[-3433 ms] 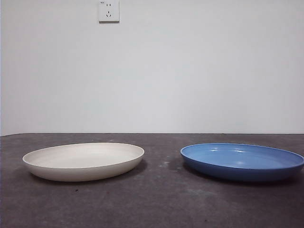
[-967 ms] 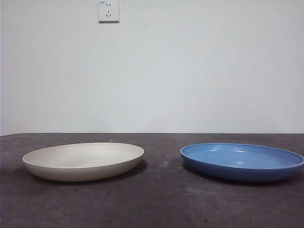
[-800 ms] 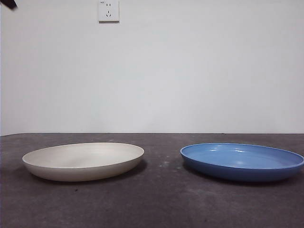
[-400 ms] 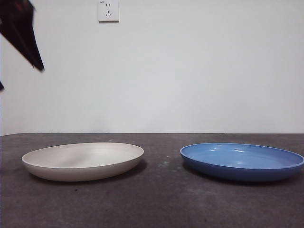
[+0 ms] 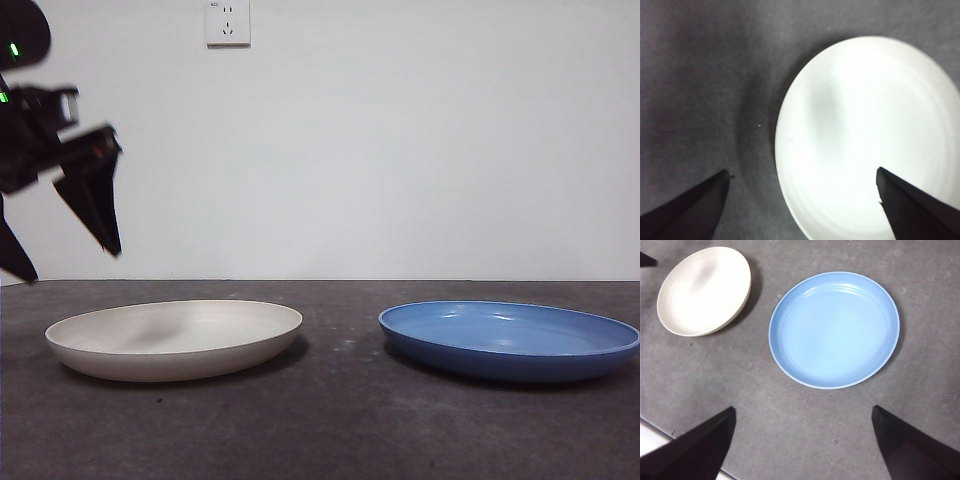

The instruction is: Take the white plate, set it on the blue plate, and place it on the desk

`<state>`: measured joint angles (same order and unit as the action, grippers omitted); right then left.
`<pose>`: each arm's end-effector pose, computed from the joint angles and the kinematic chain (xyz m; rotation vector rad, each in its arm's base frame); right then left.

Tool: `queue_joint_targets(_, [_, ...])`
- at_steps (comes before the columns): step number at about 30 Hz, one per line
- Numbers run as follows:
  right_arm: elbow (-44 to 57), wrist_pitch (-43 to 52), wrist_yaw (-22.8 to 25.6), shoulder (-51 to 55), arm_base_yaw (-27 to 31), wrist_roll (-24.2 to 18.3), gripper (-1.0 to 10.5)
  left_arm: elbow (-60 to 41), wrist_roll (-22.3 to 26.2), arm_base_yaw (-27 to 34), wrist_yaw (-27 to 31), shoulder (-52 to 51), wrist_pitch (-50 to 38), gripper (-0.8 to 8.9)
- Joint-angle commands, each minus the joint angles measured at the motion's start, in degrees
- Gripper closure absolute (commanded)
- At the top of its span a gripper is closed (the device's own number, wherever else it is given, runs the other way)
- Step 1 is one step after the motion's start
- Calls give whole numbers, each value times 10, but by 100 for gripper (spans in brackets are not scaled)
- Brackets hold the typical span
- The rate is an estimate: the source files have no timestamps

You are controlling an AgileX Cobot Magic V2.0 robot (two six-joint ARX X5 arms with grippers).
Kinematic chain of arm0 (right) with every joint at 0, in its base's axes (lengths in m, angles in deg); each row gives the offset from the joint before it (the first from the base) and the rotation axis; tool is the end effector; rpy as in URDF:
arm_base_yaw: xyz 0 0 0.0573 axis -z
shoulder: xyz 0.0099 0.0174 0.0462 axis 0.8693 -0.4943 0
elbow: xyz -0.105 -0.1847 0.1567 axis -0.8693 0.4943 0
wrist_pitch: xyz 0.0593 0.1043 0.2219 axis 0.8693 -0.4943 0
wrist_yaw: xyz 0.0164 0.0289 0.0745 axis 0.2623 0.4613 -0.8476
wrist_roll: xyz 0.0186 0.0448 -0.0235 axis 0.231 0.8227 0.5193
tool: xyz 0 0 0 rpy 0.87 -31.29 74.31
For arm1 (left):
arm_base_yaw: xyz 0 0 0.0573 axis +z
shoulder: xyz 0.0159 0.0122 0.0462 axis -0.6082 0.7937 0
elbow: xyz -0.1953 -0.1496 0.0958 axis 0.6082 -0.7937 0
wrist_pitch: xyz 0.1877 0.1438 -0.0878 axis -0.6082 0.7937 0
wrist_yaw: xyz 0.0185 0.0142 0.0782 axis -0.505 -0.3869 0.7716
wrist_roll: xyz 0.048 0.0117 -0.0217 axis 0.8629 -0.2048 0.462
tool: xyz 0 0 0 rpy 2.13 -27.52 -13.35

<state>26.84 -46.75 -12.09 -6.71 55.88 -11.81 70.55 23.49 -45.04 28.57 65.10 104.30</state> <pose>0.1114 0.0206 0.3324 0.0859 0.8225 0.4926 0.2924 -0.0463 0.2196 -0.1276 1.0519 -0.3201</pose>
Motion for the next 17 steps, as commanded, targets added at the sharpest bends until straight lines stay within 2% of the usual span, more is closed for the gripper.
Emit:
queue_joint_targets(1, [-12,3,-1,-3,-2,6,512,11,-1,-3,7,38,-16,349])
queue_joint_targets(12, [-12,3,0,-3,-2,5,512,11,0,-19,63,97,-33,364])
queue_joint_targets(17, [-12,3,0,-3,-2,5,512,11,0,-25,63,97,-33,514])
